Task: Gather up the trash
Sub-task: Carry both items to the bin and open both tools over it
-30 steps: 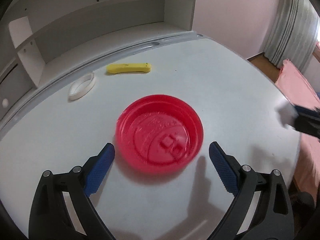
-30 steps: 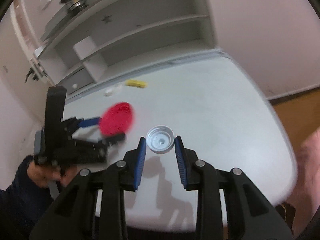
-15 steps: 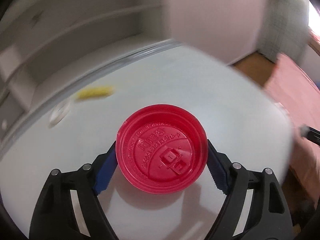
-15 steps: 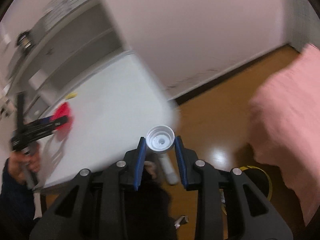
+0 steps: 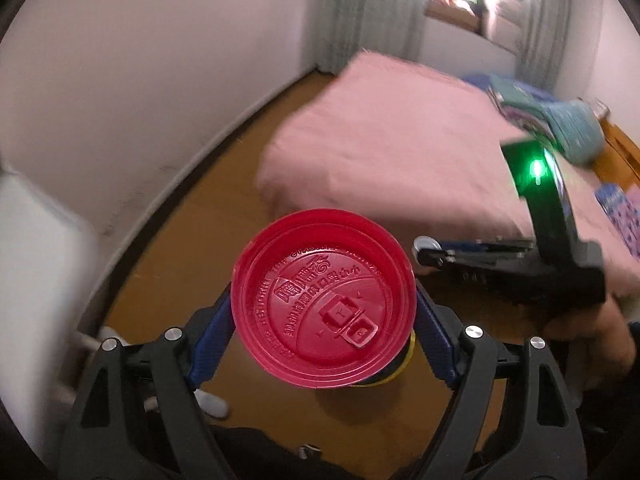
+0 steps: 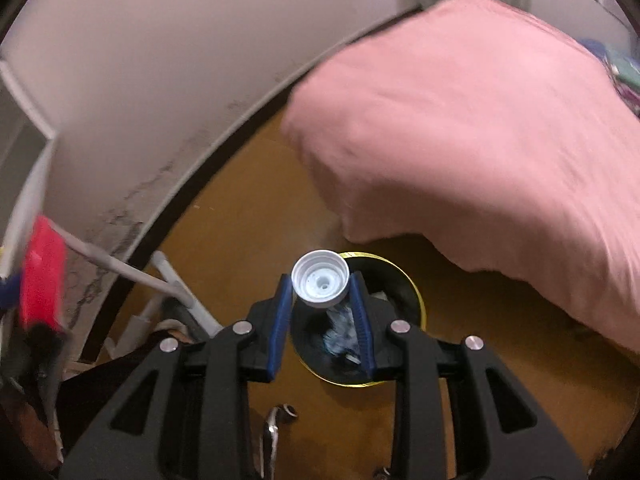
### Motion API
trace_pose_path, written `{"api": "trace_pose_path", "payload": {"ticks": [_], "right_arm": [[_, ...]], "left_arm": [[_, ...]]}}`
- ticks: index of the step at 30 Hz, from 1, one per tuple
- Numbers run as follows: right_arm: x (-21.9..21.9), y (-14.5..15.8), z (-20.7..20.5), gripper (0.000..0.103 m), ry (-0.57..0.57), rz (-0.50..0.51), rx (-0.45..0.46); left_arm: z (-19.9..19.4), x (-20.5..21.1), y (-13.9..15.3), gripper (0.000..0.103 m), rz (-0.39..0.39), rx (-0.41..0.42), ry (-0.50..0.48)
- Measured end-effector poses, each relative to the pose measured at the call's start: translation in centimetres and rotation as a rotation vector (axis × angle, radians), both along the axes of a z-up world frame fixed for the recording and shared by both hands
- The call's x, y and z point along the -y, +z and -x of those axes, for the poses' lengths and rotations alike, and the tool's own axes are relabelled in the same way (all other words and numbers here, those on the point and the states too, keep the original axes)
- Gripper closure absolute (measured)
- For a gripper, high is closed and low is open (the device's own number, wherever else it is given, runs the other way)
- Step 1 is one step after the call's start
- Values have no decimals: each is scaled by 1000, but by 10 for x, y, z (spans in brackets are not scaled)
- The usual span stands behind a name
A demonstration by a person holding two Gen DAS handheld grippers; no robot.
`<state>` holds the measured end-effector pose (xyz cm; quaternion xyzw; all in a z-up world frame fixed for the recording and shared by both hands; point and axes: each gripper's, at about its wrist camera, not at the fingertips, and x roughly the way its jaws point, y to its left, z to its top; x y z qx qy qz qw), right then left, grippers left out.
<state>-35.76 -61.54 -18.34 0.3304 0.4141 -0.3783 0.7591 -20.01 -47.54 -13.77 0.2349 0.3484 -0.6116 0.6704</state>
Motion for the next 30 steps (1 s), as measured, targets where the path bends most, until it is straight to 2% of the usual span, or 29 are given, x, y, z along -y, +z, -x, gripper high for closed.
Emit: {"api": "trace_pose_path", "payload": {"ticks": [7, 9, 13, 16, 24, 30], "right_arm": [[19, -58, 18, 73, -45, -117, -70], [22, -66, 13, 73, -47, -143, -85], [22, -74, 9, 73, -42, -163, -98], [23, -77, 10, 73, -43, -175, -98], [26, -74, 12, 73, -56, -168, -85], [26, -72, 13, 61, -68, -156, -75]], "left_arm": [[6, 54, -92, 23, -121, -96, -7], [6, 65, -114, 23, -152, -95, 2], [3, 80, -137, 23, -199, -137, -11], [-4, 79, -143, 23, -200, -189, -1], [-3, 79, -149, 22, -207, -200, -15], [2, 74, -146, 22, -209, -200, -14]]}}
